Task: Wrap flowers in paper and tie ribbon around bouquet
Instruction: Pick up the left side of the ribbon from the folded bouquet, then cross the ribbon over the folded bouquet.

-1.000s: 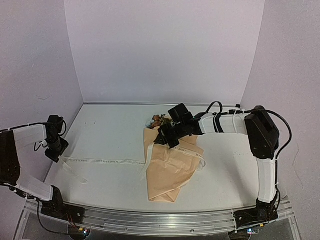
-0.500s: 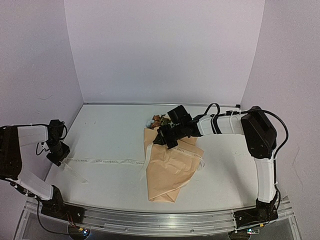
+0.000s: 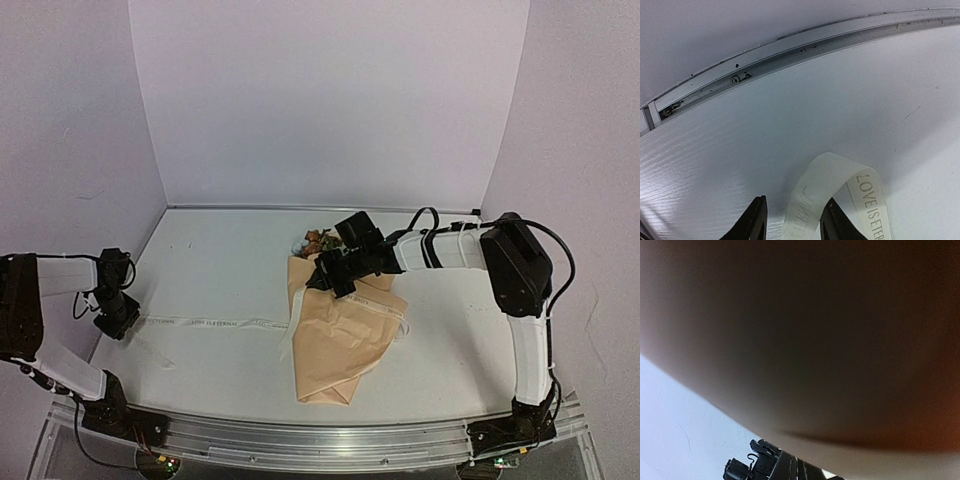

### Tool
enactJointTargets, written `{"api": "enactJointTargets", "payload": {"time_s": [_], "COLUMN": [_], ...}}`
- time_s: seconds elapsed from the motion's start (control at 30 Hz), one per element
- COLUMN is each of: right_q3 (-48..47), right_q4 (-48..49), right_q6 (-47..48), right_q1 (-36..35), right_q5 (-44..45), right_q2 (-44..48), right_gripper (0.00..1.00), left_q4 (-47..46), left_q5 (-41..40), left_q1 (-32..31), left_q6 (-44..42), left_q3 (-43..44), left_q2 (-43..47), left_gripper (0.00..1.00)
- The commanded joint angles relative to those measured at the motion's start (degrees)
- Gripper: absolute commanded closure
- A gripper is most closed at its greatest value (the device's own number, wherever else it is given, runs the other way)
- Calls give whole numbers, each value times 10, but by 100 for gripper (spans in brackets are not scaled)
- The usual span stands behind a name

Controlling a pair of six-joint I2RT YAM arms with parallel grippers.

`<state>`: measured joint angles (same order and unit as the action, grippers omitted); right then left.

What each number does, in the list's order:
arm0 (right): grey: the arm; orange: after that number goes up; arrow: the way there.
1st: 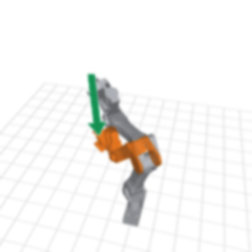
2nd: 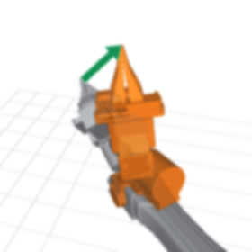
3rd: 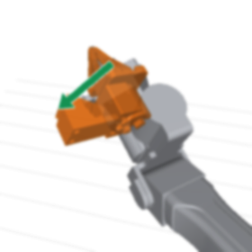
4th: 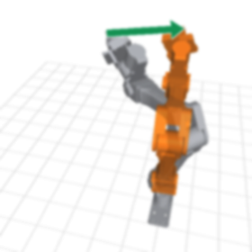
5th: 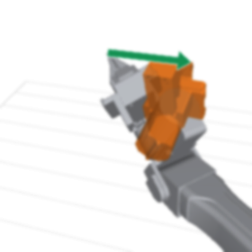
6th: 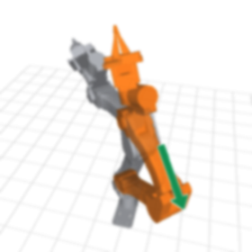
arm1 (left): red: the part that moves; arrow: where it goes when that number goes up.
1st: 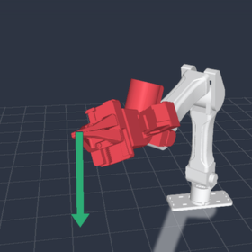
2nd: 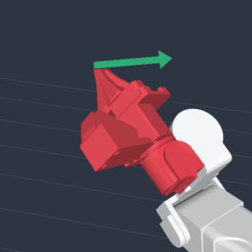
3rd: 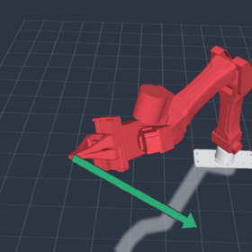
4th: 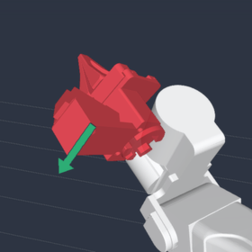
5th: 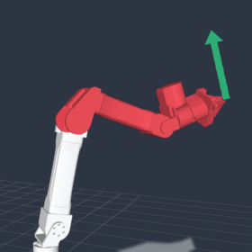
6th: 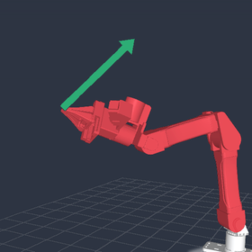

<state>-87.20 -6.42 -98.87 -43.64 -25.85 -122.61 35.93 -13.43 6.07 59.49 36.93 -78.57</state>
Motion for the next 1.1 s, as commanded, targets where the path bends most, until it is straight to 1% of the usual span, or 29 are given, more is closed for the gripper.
{"api": "enactJointTargets", "payload": {"time_s": [0.0, 0.13, 0.17, 0.2, 0.27, 0.37, 0.5, 0.6, 0.73, 0.83, 0.9, 1.0, 1.07], "right_q3": [-11, -11, -11, -12, -13, -26, -62, -95, -143, -167, -168, -172, -190], "right_q4": [18, 18, 18, 18, 17, 16, 5, -8, -22, -36, -37, -37, -41], "right_q6": [-3, -1, 0, 1, 1, 3, 7, 14, 23, 37, 43, 47, 48], "right_q1": [2, 4, 5, 6, 10, 17, 27, 34, 41, 43, 46, 49, 49], "right_q5": [2, 1, 1, 0, -3, -10, -30, -48, -61, -60, -51, -36, -37], "right_q2": [-5, -7, -7, -7, -10, -17, -37, -55, -82, -95, -98, -99, -104], "right_gripper": [100, 100, 100, 100, 100, 100, 100, 100, 100, 100, 100, 100, 100], "left_q4": [-38, -66, -70, -71, -74, -81, -97, -116, -152, -167, -172, -187, -189], "left_q5": [7, 24, 29, 34, 47, 83, 125, 175, 257, 323, 362, 418, 445], "left_q1": [1, 1, 0, -2, -16, -77, -215, -325, -460, -532, -560, -576, -591], "left_q6": [-28, -60, -70, -81, -112, -157, -201, -244, -296, -321, -330, -330, -335], "left_q3": [0, 5, 9, 15, 38, 89, 163, 213, 275, 334, 368, 393, 408], "left_q2": [-11, -21, -19, -16, 0, 23, 42, 37, -6, -64, -95, -118, -126], "left_gripper": [72, 94, 98, 100, 100, 100, 100, 100, 100, 100, 100, 100, 100]}}
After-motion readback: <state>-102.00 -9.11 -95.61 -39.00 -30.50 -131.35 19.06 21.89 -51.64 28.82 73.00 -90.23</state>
